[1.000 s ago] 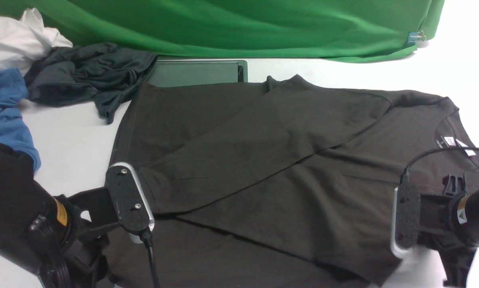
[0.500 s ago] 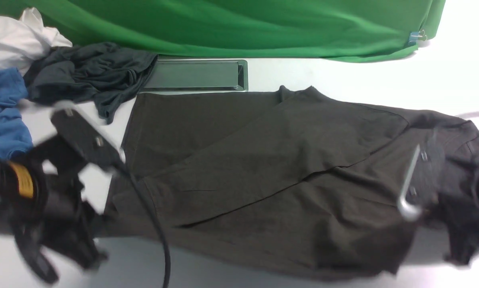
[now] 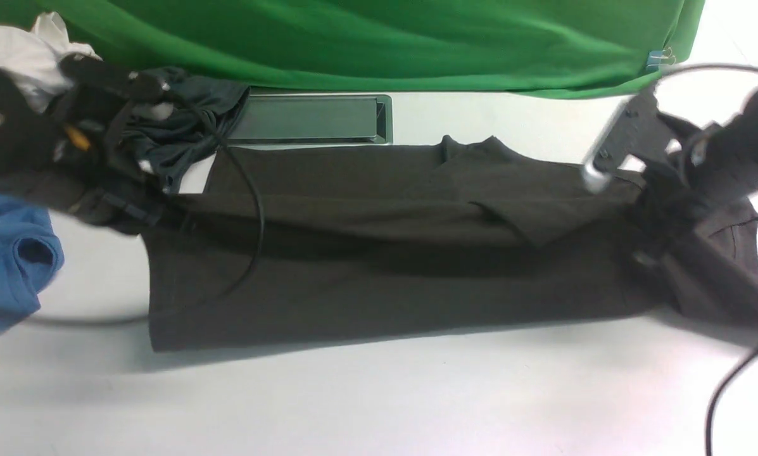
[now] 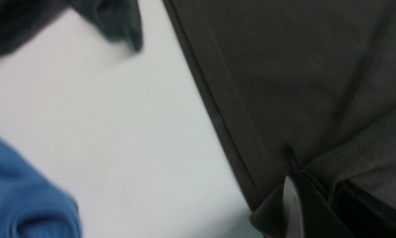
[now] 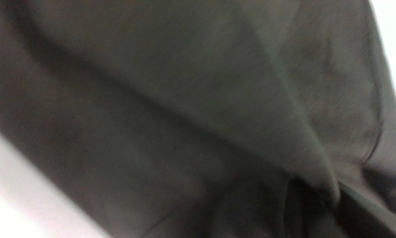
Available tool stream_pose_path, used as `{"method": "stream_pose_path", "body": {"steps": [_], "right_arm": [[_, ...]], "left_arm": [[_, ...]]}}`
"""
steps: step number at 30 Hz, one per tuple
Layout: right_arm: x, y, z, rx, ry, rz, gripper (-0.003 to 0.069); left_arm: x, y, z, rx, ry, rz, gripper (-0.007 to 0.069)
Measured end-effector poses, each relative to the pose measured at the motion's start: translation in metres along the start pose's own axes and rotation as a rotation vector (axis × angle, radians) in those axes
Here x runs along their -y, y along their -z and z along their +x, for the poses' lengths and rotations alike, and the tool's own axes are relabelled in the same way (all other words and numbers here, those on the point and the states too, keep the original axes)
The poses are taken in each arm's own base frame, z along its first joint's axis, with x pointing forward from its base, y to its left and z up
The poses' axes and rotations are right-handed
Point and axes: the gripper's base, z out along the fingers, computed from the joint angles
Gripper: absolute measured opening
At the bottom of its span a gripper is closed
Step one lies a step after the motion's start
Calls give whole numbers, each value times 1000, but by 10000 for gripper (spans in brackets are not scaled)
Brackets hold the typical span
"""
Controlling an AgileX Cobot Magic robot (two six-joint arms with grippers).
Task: Fold a long-sleeved shirt on a white desktop.
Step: 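Fold the black garment in half by bringing its near edge over to the far edge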
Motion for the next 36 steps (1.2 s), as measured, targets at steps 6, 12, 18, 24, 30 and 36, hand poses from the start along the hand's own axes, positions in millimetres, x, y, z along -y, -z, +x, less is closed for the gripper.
{"method": "stream_pose_path", "body": {"steps": [6,12,18,24,30,36], "right_arm": [[27,-13,-23,15,-11,25,37],[50,-20,-35,23,-32,51,37],[69,-35,-42,48,-68,82,37],[82,-75,-51,102,-145,124,37],[82,-100,-52,147,-167,152,43],[82,-121,-52,205,-237,184,297]], "left_arm": [[-14,-33,-32,-17,-20,-5,31],[-25,-43,-58,14,-51,-40,31],[-34,-55,-75,64,-48,-62,31],[-42,-96,-90,152,-30,-93,31],[-43,-128,-92,212,-14,-109,31],[-42,-167,-87,276,-45,-137,81]]}}
